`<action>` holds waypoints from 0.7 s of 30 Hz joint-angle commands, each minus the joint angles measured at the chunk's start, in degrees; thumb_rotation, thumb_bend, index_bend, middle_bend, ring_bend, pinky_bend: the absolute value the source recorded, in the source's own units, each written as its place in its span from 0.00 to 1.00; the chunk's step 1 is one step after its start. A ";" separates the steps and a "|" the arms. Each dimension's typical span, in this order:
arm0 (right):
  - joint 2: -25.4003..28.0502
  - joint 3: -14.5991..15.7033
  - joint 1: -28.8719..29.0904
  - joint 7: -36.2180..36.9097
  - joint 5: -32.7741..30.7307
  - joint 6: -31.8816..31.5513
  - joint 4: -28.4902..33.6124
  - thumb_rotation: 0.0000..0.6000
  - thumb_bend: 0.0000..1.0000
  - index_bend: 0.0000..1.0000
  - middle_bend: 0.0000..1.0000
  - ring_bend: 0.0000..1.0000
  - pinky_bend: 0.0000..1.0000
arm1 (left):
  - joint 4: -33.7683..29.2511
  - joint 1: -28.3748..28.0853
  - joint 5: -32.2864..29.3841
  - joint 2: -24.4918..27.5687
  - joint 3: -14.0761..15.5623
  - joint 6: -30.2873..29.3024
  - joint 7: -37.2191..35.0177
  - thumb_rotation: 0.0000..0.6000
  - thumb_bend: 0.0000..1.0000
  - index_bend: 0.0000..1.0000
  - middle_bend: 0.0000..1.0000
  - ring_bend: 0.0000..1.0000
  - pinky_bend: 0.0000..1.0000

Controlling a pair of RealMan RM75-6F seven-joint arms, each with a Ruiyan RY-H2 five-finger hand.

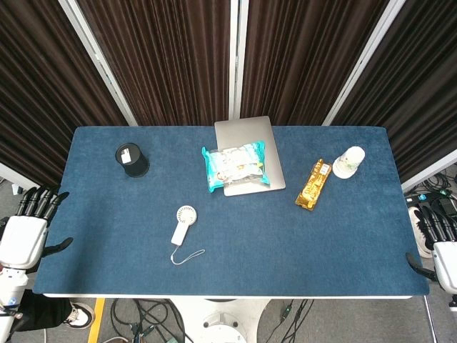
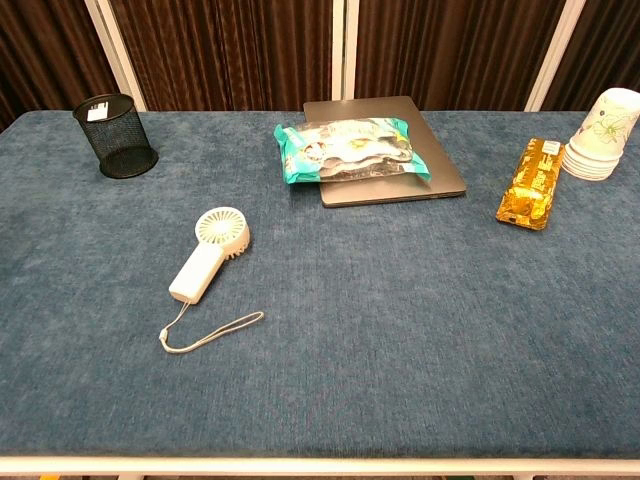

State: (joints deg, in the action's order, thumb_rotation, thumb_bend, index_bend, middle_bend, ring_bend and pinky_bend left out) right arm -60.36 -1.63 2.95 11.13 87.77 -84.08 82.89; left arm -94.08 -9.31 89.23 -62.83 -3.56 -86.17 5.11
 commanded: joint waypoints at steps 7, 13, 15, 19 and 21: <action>-0.11 0.08 -0.01 0.24 0.03 0.09 -0.28 1.00 0.20 0.00 0.00 0.00 0.00 | -0.02 0.18 0.17 0.10 0.24 -0.05 0.01 1.00 0.00 0.13 0.06 0.00 0.06; -0.05 -0.06 0.08 0.26 -0.11 0.18 -0.18 1.00 0.20 0.00 0.00 0.00 0.00 | -0.48 -0.38 0.95 0.18 0.12 0.20 0.02 1.00 0.00 0.13 0.06 0.00 0.06; -0.08 0.05 0.06 0.13 -0.02 0.23 -0.06 1.00 0.20 0.00 0.00 0.00 0.00 | -1.11 -0.83 1.53 0.48 0.45 1.05 0.83 1.00 0.07 0.13 0.06 0.00 0.06; 0.00 -0.09 0.09 -0.12 0.00 0.02 0.53 1.00 0.20 0.00 0.00 0.00 0.00 | -2.53 -1.03 0.53 0.49 0.00 1.45 3.97 1.00 0.56 0.13 0.16 0.07 0.22; -0.01 -0.18 0.17 -0.30 -0.06 0.06 0.71 1.00 0.20 0.00 0.00 0.00 0.00 | -2.90 -1.19 0.23 0.65 -0.17 1.70 4.76 1.00 0.69 0.13 0.34 0.29 0.43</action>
State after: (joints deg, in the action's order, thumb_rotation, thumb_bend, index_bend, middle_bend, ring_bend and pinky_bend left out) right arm -60.37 -1.80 3.11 10.84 87.72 -84.03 83.59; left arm -96.55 -10.34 89.83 -62.28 -3.52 -84.70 9.29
